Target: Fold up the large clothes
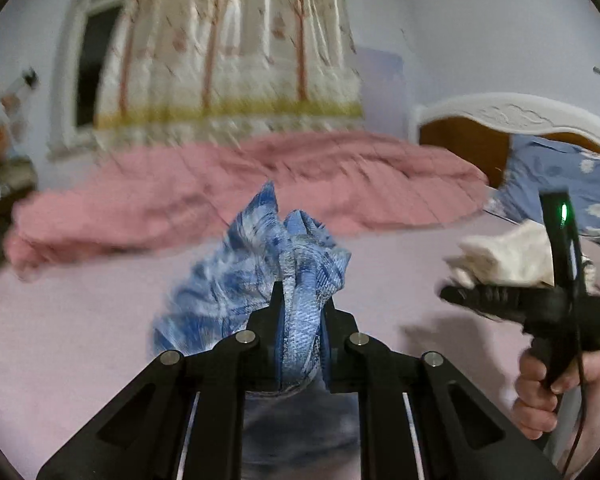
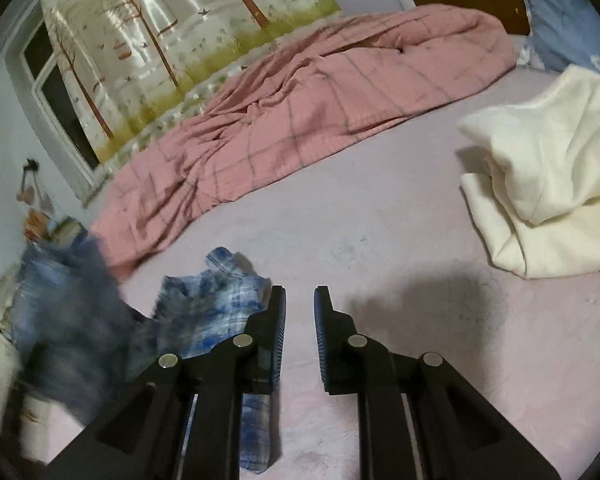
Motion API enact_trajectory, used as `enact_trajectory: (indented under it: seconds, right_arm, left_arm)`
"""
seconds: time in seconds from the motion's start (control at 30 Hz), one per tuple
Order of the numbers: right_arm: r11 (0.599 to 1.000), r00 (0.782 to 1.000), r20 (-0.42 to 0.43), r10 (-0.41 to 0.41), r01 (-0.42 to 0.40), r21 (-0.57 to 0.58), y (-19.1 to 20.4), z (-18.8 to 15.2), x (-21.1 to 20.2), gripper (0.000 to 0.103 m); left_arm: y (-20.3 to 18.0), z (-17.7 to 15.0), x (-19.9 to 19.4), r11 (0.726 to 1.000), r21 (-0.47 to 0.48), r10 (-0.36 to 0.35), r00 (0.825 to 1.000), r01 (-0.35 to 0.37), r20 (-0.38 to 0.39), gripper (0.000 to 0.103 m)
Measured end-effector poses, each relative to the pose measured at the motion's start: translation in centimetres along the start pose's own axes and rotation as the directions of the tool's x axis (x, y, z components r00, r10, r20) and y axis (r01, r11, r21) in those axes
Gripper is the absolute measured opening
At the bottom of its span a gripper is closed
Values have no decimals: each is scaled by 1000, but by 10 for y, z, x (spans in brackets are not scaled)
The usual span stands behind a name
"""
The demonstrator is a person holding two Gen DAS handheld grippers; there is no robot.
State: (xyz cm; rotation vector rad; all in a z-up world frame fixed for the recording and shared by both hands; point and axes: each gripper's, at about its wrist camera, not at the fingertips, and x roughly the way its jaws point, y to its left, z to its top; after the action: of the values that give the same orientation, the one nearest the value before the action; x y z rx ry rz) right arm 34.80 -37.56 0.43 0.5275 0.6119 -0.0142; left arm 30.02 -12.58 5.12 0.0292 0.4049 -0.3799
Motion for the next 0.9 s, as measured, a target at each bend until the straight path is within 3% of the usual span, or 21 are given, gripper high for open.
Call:
enact_trajectory:
  seconds: [0.13, 0.27, 0.37, 0.47, 0.5, 0.53, 0.63, 0.7, 0.8, 0.9]
  right_arm:
    - [995, 999, 36, -21, 25, -100, 21, -5, -4, 16]
    - [984, 998, 44, -48, 55, -172, 33, -12, -6, 20]
    - [981, 999, 22, -29, 33, -189, 37, -16, -4, 21]
    - [980, 999, 20, -25, 28, -196, 38, -19, -1, 22]
    - [980, 1000, 19, -21, 25, -196, 38, -19, -1, 23]
    - [981, 1000, 18, -15, 18, -195, 37, -19, -1, 23]
    - [980, 1000, 27, 10, -4, -197, 39, -20, -3, 26]
    - [977, 999, 51, 9, 3, -214, 42, -21, -6, 30]
    - [969, 997, 73, 35, -16, -247, 49, -25, -9, 31]
    - [948, 991, 55, 123, -101, -302, 62, -33, -11, 32]
  left_arm:
    - [-18, -25, 33, 996, -2, -89, 992, 90, -87, 12]
    - [-14, -49, 58, 994, -45, -104, 979, 97, -174, 13]
    - [-12, -49, 56, 988, -52, -149, 974, 142, -172, 16]
    - [-6, -45, 41, 981, -79, -191, 966, 180, -174, 29]
    - [-2, -44, 34, 974, -96, -220, 962, 206, -165, 38]
    - [2, -42, 23, 967, -113, -243, 959, 228, -145, 49]
    - [19, -29, -7, 956, -135, -271, 960, 261, -64, 59]
    - [33, -20, -25, 960, -149, -239, 971, 236, -3, 62]
    - [53, -8, -34, 974, -182, -132, 991, 135, 33, 63]
    - [75, -10, -26, 975, -222, -6, 1000, 6, -1, 64]
